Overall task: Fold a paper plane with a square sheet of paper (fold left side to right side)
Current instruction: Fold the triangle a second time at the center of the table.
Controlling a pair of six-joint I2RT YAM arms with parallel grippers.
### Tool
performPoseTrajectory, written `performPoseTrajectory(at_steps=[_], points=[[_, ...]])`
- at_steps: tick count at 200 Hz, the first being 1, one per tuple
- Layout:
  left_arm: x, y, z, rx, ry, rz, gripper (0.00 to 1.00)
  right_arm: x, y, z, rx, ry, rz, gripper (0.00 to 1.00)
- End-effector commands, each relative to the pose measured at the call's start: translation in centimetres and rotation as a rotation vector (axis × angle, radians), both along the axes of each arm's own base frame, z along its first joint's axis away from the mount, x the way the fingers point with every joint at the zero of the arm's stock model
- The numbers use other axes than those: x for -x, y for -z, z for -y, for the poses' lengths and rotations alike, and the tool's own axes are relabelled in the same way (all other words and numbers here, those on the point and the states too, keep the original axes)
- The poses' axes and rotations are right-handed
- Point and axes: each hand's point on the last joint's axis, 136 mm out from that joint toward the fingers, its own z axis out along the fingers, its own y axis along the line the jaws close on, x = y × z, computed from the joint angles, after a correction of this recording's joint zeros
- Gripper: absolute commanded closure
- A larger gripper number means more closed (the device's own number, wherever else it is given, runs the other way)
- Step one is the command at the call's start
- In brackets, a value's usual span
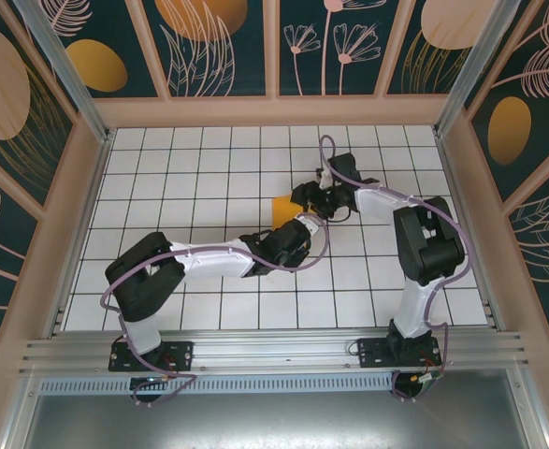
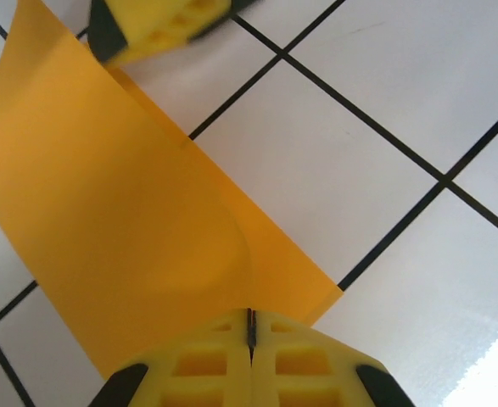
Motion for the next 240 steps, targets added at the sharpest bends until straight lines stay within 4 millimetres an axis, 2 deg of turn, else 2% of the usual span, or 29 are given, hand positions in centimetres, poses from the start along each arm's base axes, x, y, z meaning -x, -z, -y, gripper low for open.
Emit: performPoseTrajectory(at_steps=[1, 25, 44, 60, 97, 116, 161, 208, 240], points=[[-0.7, -2.5, 0.6, 0.157, -0.014, -0.077, 1.0, -1.4, -5.4, 2.2, 0.03, 0.061, 0.219, 0.31], [-1.3, -3.3, 0.2, 0.293, -0.019, -0.187, 1.0, -0.3, -6.9, 4.5, 0.041, 0.123, 0.295, 0.27], [-1.7, -3.3, 0.0, 0.374, -0.016, -0.274, 1.0, 1.5, -6.4, 5.6, 0.058, 0.134, 0.302, 0.31], [-2.2, -3.0, -0.5, 0.408, -0.025, -0.326, 1.0, 3.2, -5.2, 5.7, 0.048, 0.123, 0.272, 0.46], [-2.8, -2.1, -2.0, 0.403, -0.068, -0.373, 1.0, 6.9, -0.8, 3.8, 0.057, 0.052, 0.146, 0.87], [-2.8, -1.7, -2.7, 0.381, -0.086, -0.384, 1.0, 8.0, 1.0, 2.5, 0.068, 0.015, 0.096, 0.99], [-3.1, -0.4, -4.6, 0.3, -0.151, -0.387, 1.0, 9.5, 4.3, 0.2, 0.112, -0.057, -0.021, 1.0], [-3.8, 0.3, -5.5, 0.254, -0.183, -0.364, 1.0, 10.6, 7.1, 0.4, 0.161, -0.068, -0.132, 1.0], [-4.7, 1.2, -5.8, 0.216, -0.204, -0.344, 1.0, 11.2, 8.0, 0.7, 0.186, -0.076, -0.169, 1.0]])
